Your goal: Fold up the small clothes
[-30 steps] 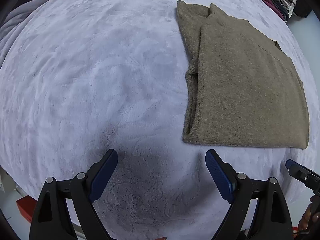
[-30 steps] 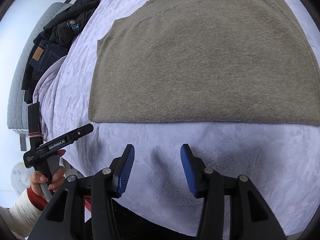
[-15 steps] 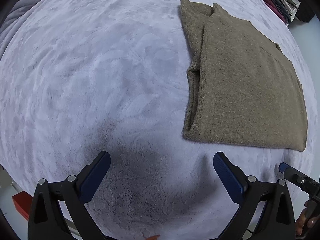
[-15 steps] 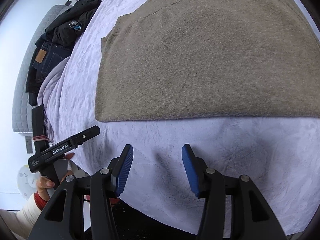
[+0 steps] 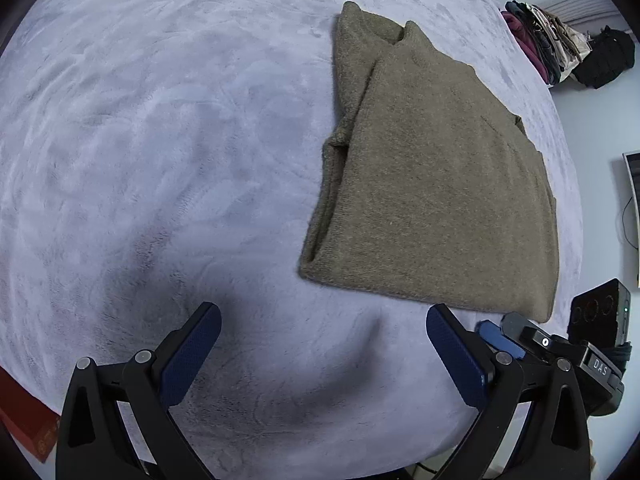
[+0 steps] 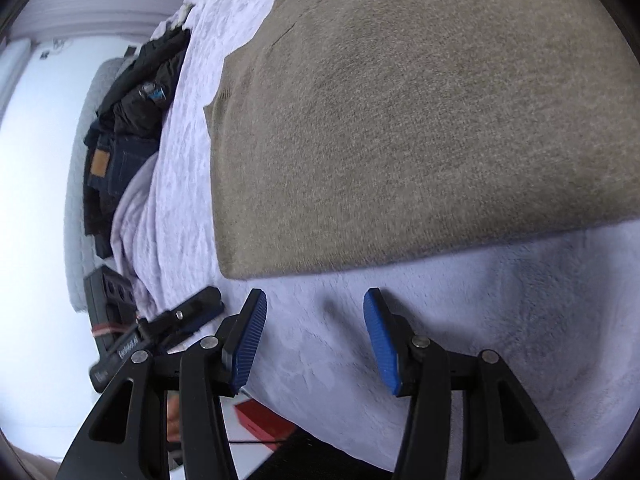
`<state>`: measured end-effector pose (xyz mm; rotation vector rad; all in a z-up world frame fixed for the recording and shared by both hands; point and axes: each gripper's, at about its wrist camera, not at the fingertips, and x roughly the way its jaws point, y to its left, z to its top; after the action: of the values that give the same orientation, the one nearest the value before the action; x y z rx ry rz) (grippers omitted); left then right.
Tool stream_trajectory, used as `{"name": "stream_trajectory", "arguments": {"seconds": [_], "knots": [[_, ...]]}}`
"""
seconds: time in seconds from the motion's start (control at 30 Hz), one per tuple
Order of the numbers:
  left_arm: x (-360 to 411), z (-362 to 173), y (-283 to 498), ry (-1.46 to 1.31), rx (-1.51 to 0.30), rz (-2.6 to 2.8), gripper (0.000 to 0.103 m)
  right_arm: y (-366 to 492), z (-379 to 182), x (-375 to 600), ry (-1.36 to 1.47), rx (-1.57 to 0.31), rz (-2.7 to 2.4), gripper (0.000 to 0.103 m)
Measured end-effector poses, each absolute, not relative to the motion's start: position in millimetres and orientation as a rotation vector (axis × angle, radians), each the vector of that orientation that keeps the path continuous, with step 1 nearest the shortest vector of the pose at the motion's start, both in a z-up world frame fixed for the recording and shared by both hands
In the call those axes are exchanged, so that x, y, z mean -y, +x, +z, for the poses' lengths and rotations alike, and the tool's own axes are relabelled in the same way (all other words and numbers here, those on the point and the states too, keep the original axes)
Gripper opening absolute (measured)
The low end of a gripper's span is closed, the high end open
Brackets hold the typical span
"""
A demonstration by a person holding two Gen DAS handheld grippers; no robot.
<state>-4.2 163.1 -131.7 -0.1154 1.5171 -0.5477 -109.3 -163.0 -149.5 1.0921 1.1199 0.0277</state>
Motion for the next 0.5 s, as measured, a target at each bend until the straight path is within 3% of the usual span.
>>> {"name": "stream_trajectory", "arguments": {"seconds": [0.43,0.5], "knots": [[-127.7,-141.3,-12.2,-0.349,-1.588,-0.643,0.103,-117.2,-178.2,189.5,1.413,-0.963,0.009,0.054],[-122.4,-144.2,-12.1,-0.376,-1.597,-0.649,0.103,-119.2,-181.6,194.1,1.459,-0.924,0.016,0.046]]}}
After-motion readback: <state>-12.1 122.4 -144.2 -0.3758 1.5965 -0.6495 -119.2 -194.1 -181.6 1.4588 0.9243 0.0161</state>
